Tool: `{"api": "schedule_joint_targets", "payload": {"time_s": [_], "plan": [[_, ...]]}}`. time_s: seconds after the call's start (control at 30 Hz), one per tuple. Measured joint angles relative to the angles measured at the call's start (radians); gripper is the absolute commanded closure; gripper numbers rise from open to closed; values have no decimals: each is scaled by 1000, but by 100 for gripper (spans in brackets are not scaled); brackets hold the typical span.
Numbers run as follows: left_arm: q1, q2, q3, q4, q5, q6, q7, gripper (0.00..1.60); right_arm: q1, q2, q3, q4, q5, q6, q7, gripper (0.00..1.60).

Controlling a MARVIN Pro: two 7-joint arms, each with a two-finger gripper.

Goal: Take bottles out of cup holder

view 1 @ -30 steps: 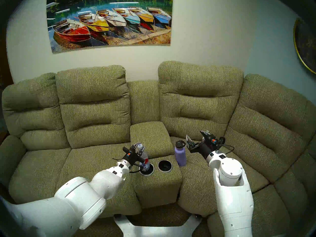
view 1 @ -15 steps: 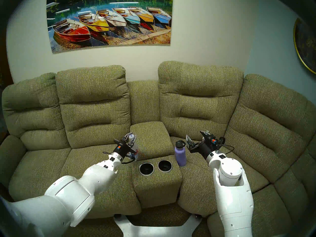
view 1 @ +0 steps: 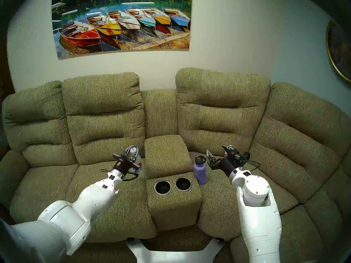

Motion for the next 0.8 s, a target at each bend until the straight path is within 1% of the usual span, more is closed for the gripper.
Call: {"api": "schedule_joint_targets", "payload": {"time_s": [0.27, 0.4, 0.53, 0.6, 0.67, 0.7, 0.8], "plan": [[73, 55, -22, -77, -7, 4, 34, 160, 0, 0, 0, 0, 0, 0, 0, 0], [111, 80, -32, -129, -14, 35, 52, 160, 0, 0, 0, -1, 0, 0, 0, 0], [141, 94, -35, -176, -16, 92, 76, 160, 0, 0, 0, -1, 0, 0, 0, 0], [160, 99, -32, -208, -5, 148, 111, 160, 0, 0, 0, -2, 0, 0, 0, 0], [170, 101, -26, -224, 10, 187, 141, 160, 0, 0, 0, -2, 0, 0, 0, 0], [174, 101, -19, -231, 27, 217, 165, 160, -1, 0, 0, -2, 0, 0, 0, 0], [177, 95, -2, -229, 65, 266, 209, 160, -1, 0, 0, -3, 0, 0, 0, 0]]}}
